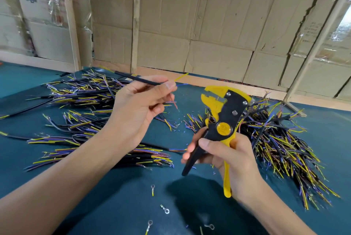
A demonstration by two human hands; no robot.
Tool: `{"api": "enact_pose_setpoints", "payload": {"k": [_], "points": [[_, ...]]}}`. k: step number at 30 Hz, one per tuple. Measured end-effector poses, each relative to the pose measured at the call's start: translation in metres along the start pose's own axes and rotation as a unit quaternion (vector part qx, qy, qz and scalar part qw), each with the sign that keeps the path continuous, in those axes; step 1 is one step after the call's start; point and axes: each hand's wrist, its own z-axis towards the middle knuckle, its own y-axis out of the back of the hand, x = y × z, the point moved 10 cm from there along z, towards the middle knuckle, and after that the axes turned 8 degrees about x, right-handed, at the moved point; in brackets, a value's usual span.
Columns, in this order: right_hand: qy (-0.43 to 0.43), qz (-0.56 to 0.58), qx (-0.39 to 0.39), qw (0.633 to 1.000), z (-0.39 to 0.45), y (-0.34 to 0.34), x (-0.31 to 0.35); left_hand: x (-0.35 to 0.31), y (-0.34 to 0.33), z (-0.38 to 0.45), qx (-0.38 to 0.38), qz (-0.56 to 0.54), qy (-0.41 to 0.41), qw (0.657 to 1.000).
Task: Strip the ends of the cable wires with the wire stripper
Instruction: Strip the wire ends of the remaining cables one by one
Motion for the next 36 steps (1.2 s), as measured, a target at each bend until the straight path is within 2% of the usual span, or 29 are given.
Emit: {"api": "enact_pose_setpoints", "payload": {"k": [5, 19, 23, 25, 27, 29, 31, 32, 34, 36], "points": [[-0.011, -0.055, 0.009, 0.998, -0.003, -0.004, -0.005, -0.001, -0.006, -0.004, -0.007, -0.047, -0.037, 0.998], [-0.026, -0.021, 0.009, 0.999, -0.001, -0.009, -0.009, 0.015, -0.009, -0.017, -0.039, -0.040, -0.067, 0.996], [-0.064, -0.039, -0.075, 0.994, -0.008, 0.004, -0.010, 0.010, -0.013, -0.020, -0.033, 0.035, -0.095, 0.994], [-0.084, 0.010, -0.061, 0.995, -0.006, 0.000, -0.014, 0.005, -0.012, -0.022, -0.044, 0.082, -0.114, 0.989], [-0.093, 0.122, -0.015, 0.988, -0.002, -0.013, -0.018, -0.007, -0.007, -0.019, -0.067, 0.153, -0.137, 0.976], [-0.081, 0.193, -0.003, 0.978, 0.001, -0.018, -0.019, -0.024, 0.000, -0.006, -0.091, 0.265, -0.153, 0.948], [-0.046, 0.200, -0.024, 0.978, 0.002, -0.012, -0.017, -0.033, -0.007, 0.023, -0.055, 0.437, -0.117, 0.890], [-0.017, 0.183, -0.037, 0.982, 0.001, -0.007, -0.012, -0.027, -0.019, 0.042, -0.008, 0.536, -0.082, 0.840], [0.048, 0.145, -0.053, 0.987, -0.003, 0.001, -0.001, -0.004, -0.051, 0.073, 0.087, 0.689, -0.045, 0.718], [0.094, 0.135, -0.047, 0.985, -0.008, 0.002, 0.008, 0.025, -0.094, 0.089, 0.177, 0.754, -0.056, 0.631]]}}
